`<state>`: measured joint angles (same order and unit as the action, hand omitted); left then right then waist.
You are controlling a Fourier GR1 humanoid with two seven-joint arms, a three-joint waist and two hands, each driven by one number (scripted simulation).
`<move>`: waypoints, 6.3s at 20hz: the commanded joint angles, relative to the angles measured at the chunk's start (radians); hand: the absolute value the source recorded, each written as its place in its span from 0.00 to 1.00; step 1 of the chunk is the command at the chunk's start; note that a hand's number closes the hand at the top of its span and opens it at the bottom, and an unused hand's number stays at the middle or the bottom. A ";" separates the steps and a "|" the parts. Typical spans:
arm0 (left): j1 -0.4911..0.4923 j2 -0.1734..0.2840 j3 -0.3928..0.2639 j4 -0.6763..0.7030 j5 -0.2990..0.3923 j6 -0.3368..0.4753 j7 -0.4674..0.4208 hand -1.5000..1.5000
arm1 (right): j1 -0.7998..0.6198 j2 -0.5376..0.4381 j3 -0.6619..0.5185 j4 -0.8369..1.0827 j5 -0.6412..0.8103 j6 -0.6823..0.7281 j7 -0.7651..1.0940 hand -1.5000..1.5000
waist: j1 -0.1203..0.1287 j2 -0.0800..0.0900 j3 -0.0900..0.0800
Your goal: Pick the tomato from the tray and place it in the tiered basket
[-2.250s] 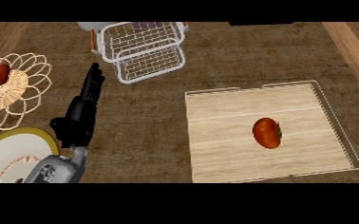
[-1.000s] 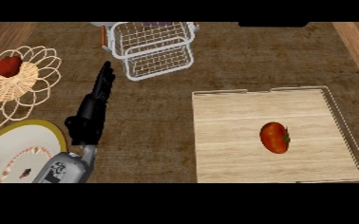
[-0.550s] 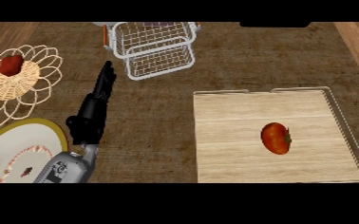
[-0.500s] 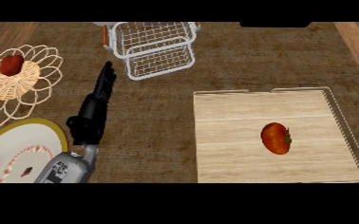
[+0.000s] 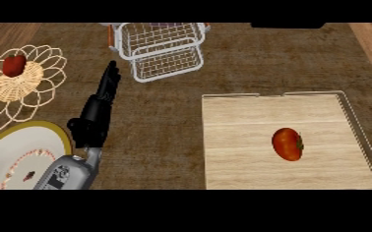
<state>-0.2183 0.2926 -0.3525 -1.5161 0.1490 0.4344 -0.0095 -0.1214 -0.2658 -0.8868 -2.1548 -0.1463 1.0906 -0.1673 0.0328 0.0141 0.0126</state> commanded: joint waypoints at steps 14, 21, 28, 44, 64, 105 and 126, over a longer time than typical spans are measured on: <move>-0.004 -0.043 -0.041 0.001 -0.047 0.028 0.013 0.50 | 0.097 -0.055 0.277 0.165 0.358 -0.105 -0.414 0.00 | 0.013 0.004 -0.001; -0.010 -0.007 -0.001 -0.003 -0.030 0.004 0.030 0.50 | 0.195 -0.096 0.466 0.272 0.520 -0.342 -0.668 0.00 | 0.003 -0.002 -0.003; -0.053 -0.019 0.030 0.035 -0.017 -0.012 0.044 0.50 | 0.215 -0.174 0.671 0.547 0.688 -0.640 -0.919 0.00 | -0.014 -0.004 -0.008; 0.019 -0.025 0.066 -0.004 -0.052 -0.047 0.025 0.50 | -0.017 -0.167 0.890 0.962 0.752 -0.919 -0.995 0.00 | -0.019 -0.011 -0.012; 0.092 -0.060 0.081 -0.015 -0.095 -0.083 -0.023 0.50 | -0.014 -0.129 0.955 1.010 0.630 -0.981 -0.983 1.00 | -0.027 -0.013 -0.012; 0.000 -0.120 0.045 0.026 -0.136 -0.085 0.049 0.50 | -0.726 0.265 1.363 0.528 1.332 -0.548 1.161 1.00 | 0.035 -0.028 -0.017; -0.059 -0.114 0.103 0.041 -0.129 -0.106 0.050 0.50 | -1.399 0.265 1.283 1.270 0.924 -0.913 1.324 1.00 | 0.038 0.000 -0.017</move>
<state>-0.2481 0.1742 -0.2773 -1.4791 0.0141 0.3281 0.0302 -1.4330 -0.0096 0.4065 -1.0511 0.7872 0.2439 1.0904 0.0779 0.0088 -0.0044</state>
